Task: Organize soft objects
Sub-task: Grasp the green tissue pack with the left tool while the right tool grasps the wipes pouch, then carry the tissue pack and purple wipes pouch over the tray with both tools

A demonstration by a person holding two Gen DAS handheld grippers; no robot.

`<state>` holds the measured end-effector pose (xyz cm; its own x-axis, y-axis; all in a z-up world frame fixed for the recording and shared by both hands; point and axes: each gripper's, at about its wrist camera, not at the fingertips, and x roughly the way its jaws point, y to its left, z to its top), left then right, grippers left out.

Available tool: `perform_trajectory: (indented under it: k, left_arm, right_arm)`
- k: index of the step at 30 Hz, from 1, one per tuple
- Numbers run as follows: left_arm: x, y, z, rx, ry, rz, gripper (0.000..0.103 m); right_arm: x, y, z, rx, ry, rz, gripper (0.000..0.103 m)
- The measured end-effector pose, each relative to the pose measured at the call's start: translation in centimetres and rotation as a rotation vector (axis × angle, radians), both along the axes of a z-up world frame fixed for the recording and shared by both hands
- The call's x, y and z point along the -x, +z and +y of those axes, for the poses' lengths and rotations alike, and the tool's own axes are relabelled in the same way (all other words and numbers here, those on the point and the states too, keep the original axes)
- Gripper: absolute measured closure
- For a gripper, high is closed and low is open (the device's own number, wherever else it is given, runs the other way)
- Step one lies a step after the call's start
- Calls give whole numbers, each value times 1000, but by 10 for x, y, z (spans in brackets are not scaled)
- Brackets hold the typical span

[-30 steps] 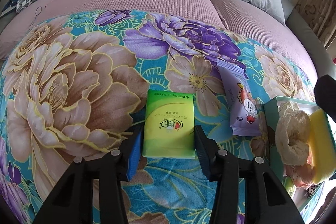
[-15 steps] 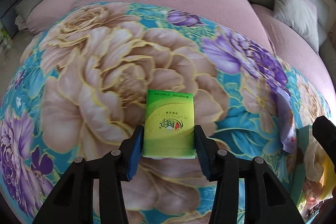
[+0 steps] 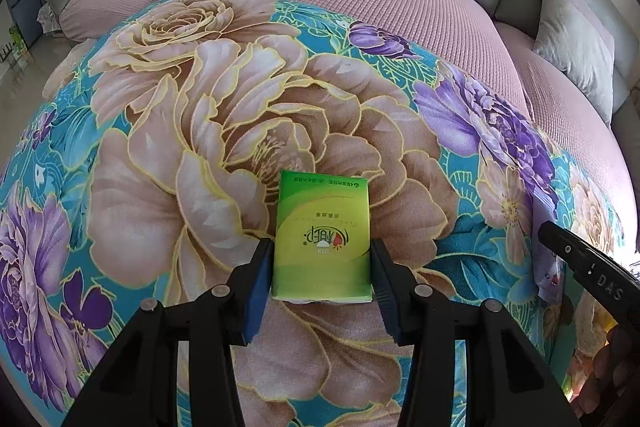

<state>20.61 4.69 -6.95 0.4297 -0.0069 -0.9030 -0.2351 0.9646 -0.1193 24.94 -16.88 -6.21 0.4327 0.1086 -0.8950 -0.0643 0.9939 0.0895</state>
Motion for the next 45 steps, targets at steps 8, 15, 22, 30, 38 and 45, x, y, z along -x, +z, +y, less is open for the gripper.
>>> perform_trajectory:
  k: [8, 15, 22, 30, 38, 45]
  left_arm:
    - [0, 1, -1, 7, 3, -1, 54]
    - [4, 15, 2, 17, 12, -37, 54]
    - [14, 42, -4, 12, -1, -104, 54]
    - [32, 79, -18, -46, -35, -195, 54]
    - [59, 107, -42, -105, -107, -276, 54]
    - [83, 127, -67, -140, -170, -339, 54]
  right_arm:
    - [5, 4, -5, -20, -4, -26, 88]
    - [24, 23, -4, -75, -3, -83, 94]
    - [61, 53, 1, -150, -3, -177, 94]
    - [113, 88, -5, -151, -39, -264, 94]
    - [168, 109, -33, -166, -112, -316, 94]
    - [219, 128, -75, -115, -226, -373, 94]
